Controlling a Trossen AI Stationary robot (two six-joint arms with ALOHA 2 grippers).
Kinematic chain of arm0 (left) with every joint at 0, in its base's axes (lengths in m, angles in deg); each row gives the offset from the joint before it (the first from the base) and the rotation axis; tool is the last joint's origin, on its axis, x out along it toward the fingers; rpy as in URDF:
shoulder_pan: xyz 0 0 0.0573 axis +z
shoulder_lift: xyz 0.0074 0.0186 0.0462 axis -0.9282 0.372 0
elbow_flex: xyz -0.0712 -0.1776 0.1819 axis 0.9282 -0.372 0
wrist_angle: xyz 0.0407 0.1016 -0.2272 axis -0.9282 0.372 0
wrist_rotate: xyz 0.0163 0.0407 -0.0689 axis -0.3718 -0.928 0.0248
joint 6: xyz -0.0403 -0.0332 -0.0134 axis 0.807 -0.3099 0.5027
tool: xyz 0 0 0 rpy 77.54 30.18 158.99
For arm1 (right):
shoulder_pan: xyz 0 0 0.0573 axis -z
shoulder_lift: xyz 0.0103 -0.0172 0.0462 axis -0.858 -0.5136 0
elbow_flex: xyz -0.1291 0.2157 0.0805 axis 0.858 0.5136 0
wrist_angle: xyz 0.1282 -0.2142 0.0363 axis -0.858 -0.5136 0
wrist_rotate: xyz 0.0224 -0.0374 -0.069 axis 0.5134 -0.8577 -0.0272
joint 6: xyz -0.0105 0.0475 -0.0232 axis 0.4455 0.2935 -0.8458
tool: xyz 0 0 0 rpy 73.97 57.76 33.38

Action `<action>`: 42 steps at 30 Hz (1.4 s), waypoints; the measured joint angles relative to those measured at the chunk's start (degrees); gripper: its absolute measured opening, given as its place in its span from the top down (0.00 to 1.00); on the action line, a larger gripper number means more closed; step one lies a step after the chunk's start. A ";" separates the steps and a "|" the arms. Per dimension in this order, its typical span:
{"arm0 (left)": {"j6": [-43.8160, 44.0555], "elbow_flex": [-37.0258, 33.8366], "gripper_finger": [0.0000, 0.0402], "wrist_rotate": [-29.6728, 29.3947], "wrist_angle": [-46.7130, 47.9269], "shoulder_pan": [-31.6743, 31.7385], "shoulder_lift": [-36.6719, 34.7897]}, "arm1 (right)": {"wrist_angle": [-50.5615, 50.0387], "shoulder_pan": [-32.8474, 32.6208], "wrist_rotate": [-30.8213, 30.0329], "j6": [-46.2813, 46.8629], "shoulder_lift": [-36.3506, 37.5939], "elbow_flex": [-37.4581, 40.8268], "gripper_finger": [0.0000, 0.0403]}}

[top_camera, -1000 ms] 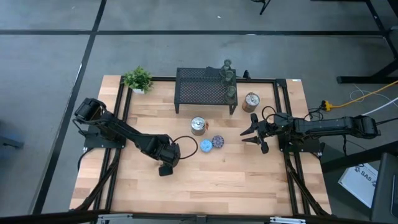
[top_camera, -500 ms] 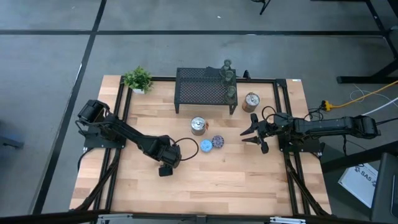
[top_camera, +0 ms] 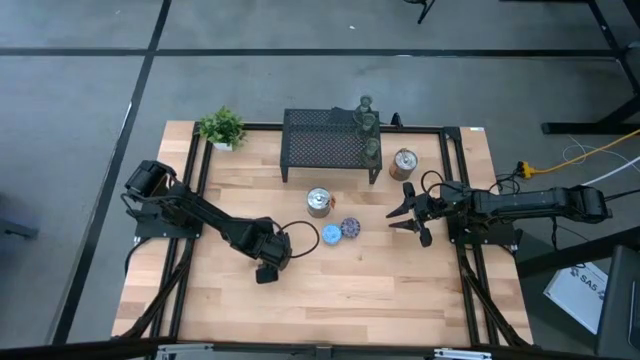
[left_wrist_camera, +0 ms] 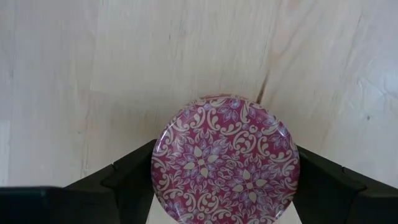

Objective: Pick & Place candle stick holders
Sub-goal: Put the pink scented candle on the shelf

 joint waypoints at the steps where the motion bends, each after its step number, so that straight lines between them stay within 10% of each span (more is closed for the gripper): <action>1: -0.40 0.00 0.27 -0.09 0.06 0.02 -0.09 | 0.00 -0.01 0.00 0.01 0.01 0.00 0.67; 17: -0.44 -0.11 0.27 -4.07 6.04 2.29 -10.87 | 0.00 -0.01 0.00 0.01 0.00 0.00 0.67; 42: -17.33 5.32 0.27 3.03 7.24 24.53 -24.70 | 0.00 0.00 0.00 0.00 0.02 0.00 0.67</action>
